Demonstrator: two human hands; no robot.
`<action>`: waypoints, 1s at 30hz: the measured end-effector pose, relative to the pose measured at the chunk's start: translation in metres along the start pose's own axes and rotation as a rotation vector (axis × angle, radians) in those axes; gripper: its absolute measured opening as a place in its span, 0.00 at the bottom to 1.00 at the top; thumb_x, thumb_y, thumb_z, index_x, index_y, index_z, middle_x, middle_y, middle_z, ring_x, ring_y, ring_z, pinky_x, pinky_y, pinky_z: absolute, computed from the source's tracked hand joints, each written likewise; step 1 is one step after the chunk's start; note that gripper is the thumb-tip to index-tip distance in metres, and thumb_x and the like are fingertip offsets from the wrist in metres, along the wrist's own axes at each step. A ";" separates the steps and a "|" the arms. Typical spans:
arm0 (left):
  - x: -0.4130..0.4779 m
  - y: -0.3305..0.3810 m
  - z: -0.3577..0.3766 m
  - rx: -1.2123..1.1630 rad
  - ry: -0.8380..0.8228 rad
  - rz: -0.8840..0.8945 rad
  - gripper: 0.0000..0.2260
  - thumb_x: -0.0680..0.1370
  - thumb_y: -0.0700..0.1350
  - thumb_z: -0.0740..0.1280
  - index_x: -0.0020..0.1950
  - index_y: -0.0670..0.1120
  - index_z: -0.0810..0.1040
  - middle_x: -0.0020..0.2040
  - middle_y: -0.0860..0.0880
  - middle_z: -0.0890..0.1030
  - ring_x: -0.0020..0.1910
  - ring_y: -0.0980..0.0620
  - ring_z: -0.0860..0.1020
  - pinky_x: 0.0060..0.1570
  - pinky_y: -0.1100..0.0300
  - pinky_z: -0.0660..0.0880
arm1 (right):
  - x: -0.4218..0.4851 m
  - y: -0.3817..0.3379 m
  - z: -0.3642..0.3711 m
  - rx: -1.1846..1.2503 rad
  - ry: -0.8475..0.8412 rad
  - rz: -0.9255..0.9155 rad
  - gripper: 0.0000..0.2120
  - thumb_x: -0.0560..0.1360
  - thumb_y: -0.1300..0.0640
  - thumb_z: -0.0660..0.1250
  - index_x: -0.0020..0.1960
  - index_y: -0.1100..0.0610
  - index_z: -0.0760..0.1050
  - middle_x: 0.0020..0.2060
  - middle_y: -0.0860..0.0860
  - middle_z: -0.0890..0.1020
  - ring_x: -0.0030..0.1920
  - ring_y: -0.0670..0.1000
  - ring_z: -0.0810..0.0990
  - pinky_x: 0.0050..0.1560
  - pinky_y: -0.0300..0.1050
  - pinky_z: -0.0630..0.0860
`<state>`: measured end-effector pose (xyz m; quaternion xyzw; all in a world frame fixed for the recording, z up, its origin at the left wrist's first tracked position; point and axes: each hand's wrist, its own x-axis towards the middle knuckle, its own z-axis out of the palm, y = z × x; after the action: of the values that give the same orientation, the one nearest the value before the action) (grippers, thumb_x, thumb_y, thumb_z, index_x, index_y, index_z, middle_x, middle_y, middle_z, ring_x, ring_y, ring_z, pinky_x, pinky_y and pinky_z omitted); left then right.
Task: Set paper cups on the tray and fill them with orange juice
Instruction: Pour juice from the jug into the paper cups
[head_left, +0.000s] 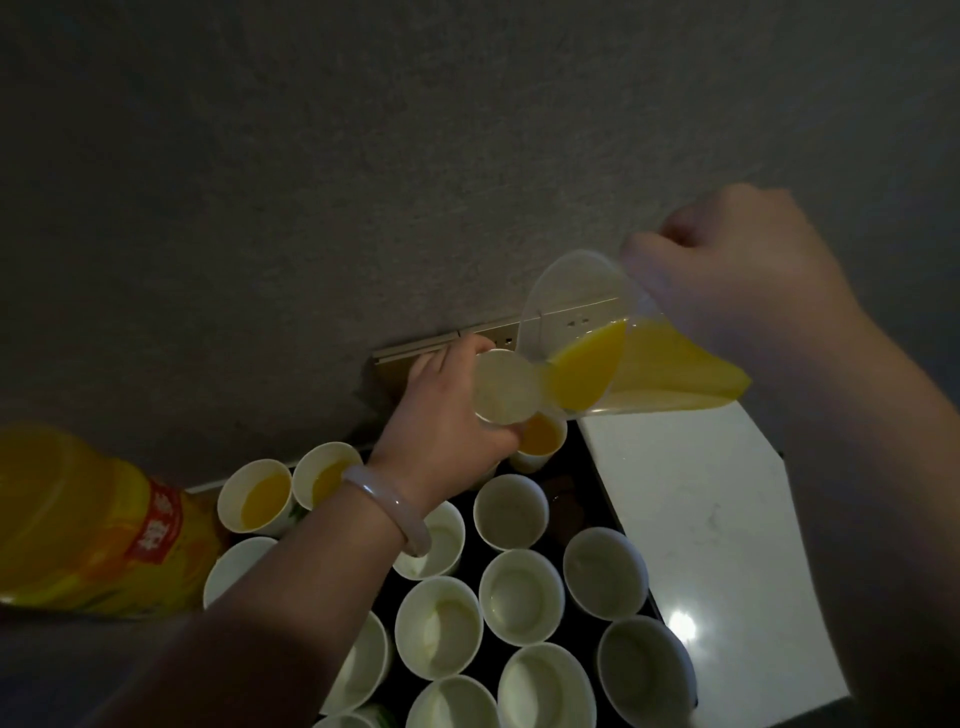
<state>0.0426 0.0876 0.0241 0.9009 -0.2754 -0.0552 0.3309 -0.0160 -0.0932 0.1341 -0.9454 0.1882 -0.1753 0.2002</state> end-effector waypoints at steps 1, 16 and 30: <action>0.000 -0.001 0.001 -0.007 -0.005 -0.002 0.30 0.68 0.49 0.75 0.66 0.52 0.66 0.54 0.57 0.67 0.61 0.56 0.65 0.52 0.70 0.60 | 0.000 0.000 0.000 -0.008 -0.004 -0.011 0.17 0.70 0.51 0.62 0.32 0.63 0.74 0.27 0.60 0.73 0.32 0.60 0.73 0.27 0.44 0.63; 0.001 -0.003 0.003 -0.073 -0.057 -0.023 0.34 0.69 0.51 0.76 0.70 0.53 0.63 0.63 0.54 0.70 0.65 0.55 0.64 0.58 0.62 0.63 | 0.002 -0.012 -0.003 -0.109 -0.001 -0.085 0.19 0.68 0.52 0.62 0.27 0.63 0.62 0.23 0.56 0.60 0.26 0.55 0.58 0.26 0.44 0.54; 0.002 -0.008 0.005 -0.099 -0.043 -0.030 0.34 0.67 0.52 0.75 0.69 0.53 0.65 0.61 0.53 0.72 0.64 0.53 0.67 0.61 0.55 0.69 | 0.004 -0.014 -0.004 -0.127 0.001 -0.132 0.20 0.69 0.49 0.61 0.26 0.63 0.64 0.24 0.58 0.64 0.27 0.57 0.64 0.26 0.44 0.57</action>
<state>0.0466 0.0881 0.0154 0.8861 -0.2660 -0.0930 0.3680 -0.0105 -0.0848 0.1450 -0.9665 0.1365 -0.1762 0.1276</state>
